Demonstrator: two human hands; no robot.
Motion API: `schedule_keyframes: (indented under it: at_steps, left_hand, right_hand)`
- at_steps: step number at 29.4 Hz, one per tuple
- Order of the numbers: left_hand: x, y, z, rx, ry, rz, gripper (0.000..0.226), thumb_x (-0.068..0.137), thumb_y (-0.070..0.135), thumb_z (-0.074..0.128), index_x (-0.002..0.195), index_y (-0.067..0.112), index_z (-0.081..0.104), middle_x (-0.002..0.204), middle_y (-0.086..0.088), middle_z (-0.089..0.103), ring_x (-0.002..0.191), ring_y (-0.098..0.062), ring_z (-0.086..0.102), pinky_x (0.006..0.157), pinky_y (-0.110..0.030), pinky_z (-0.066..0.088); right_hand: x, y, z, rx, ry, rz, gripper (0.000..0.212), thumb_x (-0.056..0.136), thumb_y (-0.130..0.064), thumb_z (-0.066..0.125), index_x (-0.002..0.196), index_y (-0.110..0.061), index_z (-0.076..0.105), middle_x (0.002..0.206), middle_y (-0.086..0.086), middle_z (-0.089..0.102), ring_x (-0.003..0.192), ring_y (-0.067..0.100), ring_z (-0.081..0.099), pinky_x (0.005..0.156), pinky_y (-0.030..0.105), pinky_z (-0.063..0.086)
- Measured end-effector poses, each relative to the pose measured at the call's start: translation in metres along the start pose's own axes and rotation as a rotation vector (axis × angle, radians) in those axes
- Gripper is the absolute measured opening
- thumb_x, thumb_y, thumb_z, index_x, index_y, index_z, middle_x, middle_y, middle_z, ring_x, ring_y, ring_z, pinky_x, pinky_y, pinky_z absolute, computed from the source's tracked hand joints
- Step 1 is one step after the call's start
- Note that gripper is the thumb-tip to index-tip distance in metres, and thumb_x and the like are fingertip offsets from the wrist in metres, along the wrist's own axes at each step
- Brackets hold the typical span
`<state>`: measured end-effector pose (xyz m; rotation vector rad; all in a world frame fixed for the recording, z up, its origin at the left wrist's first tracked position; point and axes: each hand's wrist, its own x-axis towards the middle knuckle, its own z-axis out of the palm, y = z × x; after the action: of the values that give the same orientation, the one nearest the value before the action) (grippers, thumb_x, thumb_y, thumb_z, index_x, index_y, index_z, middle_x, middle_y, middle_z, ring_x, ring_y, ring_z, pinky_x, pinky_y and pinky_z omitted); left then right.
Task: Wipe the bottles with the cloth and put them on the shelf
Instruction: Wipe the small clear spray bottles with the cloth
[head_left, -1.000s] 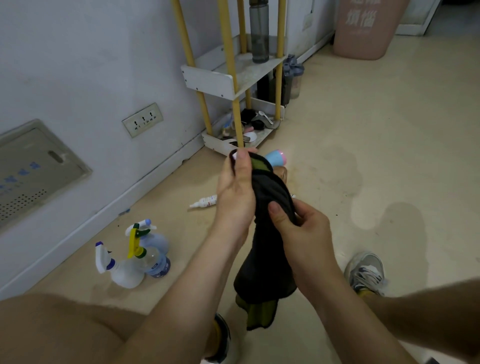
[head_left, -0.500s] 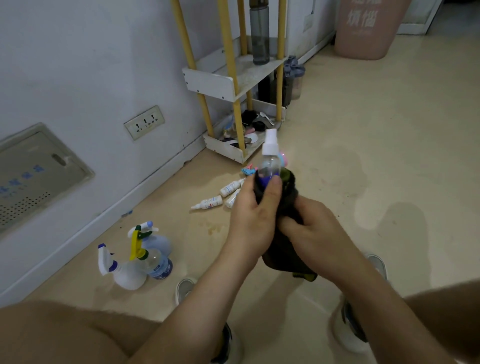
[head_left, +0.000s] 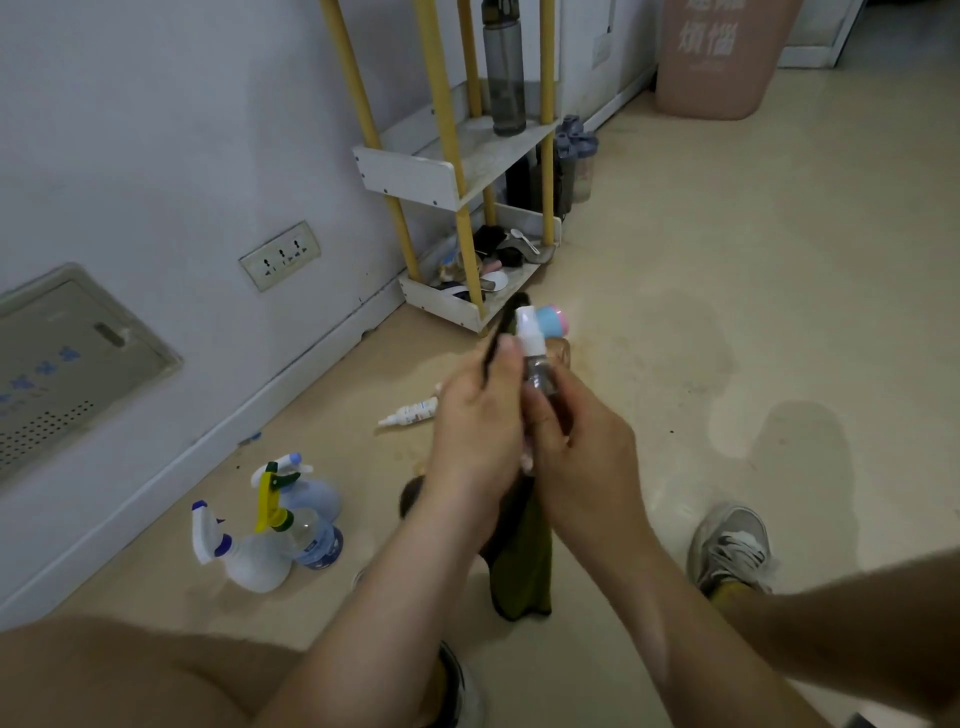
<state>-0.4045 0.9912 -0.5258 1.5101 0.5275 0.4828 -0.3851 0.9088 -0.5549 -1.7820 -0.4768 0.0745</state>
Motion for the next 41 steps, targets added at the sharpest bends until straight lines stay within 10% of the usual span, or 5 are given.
schedule_keyframes:
  at_steps: [6,12,21,34,41]
  left_hand:
    - [-0.017,-0.027,0.015,0.089,-0.174,0.082,0.042,0.105,0.03,0.039,0.147,0.028,0.042,0.151,0.008,0.044,0.137,-0.001,0.039,0.115,-0.029,0.034]
    - [0.013,-0.022,0.005,-0.291,-0.042,-0.154,0.035,0.099,0.022,0.054,0.133,0.027,0.059,0.124,-0.001,0.068,0.107,-0.012,0.067,0.09,-0.03,0.054]
    - [0.038,-0.022,-0.019,-0.327,0.147,-0.248,0.017,0.097,0.025,0.058,0.097,0.01,0.067,0.081,-0.005,0.074,0.075,-0.017,0.071,0.07,-0.031,0.06]
    - [0.02,-0.027,-0.029,-0.339,0.179,-0.346,0.02,0.088,0.017,0.07,0.104,0.006,0.068,0.092,-0.012,0.075,0.079,-0.02,0.073,0.065,-0.03,0.06]
    - [0.029,-0.019,-0.048,-0.405,0.166,-0.295,0.029,0.091,0.001,0.06,0.12,0.001,0.063,0.102,-0.013,0.071,0.084,-0.021,0.07,0.076,-0.037,0.061]
  right_hand:
    - [0.02,0.017,-0.006,0.1,0.05,0.142,0.029,0.105,-0.029,0.043,0.095,-0.018,0.067,0.082,0.001,0.069,0.077,0.016,0.064,0.065,0.034,0.049]
    - [0.004,0.023,-0.005,-0.285,-0.144,-0.061,0.065,0.095,-0.011,0.061,0.152,-0.025,0.034,0.118,-0.006,0.044,0.1,0.007,0.051,0.085,0.011,0.045]
    - [0.003,0.006,-0.014,0.459,-0.384,0.574,0.031,0.096,-0.035,0.057,0.118,-0.015,0.068,0.086,0.007,0.075,0.065,0.015,0.064,0.062,0.027,0.056]
    - [-0.01,0.034,0.029,-0.529,0.153,-0.231,0.05,0.067,-0.015,0.09,0.109,-0.012,0.064,0.097,0.011,0.06,0.085,0.023,0.057,0.057,0.02,0.044]
    - [0.006,0.014,0.012,0.162,-0.419,0.405,0.027,0.093,-0.036,0.063,0.116,-0.036,0.049,0.102,-0.013,0.059,0.091,0.011,0.063,0.075,0.032,0.06]
